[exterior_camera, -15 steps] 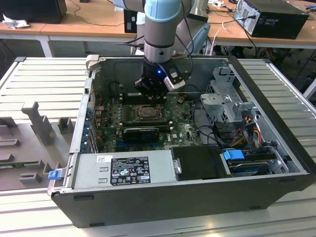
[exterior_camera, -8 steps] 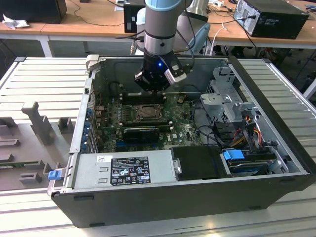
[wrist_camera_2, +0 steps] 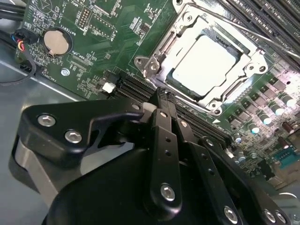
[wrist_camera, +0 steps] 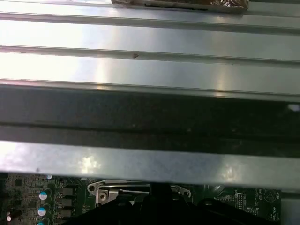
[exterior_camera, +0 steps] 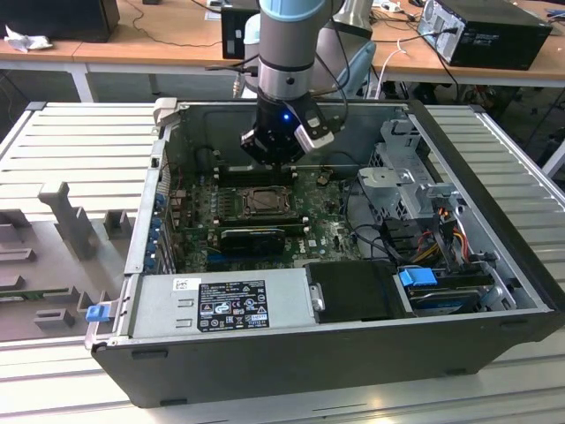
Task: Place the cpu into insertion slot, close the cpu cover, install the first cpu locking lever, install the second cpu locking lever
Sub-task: 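Install the first cpu locking lever, then install the second cpu locking lever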
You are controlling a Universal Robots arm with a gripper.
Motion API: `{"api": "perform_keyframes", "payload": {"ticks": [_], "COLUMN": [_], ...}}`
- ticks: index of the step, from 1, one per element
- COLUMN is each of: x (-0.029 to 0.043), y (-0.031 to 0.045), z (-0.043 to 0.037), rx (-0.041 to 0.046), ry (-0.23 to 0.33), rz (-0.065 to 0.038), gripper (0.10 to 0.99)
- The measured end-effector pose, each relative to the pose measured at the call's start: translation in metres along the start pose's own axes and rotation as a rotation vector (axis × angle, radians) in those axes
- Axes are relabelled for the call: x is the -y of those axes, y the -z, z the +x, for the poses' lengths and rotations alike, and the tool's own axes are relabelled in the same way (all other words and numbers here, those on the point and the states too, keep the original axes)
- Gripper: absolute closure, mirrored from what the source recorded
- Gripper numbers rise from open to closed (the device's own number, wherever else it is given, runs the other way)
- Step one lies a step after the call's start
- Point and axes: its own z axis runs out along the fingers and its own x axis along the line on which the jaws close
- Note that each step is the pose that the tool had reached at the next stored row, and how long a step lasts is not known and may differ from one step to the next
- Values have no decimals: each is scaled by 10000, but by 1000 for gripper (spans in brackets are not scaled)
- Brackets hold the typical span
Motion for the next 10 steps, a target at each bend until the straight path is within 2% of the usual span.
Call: {"api": "perform_keyframes", "payload": {"ticks": [10], "x": [62], "y": [4], "z": [3], "rx": [0], "ry": [-1], "rz": [0], "gripper": [980]}}
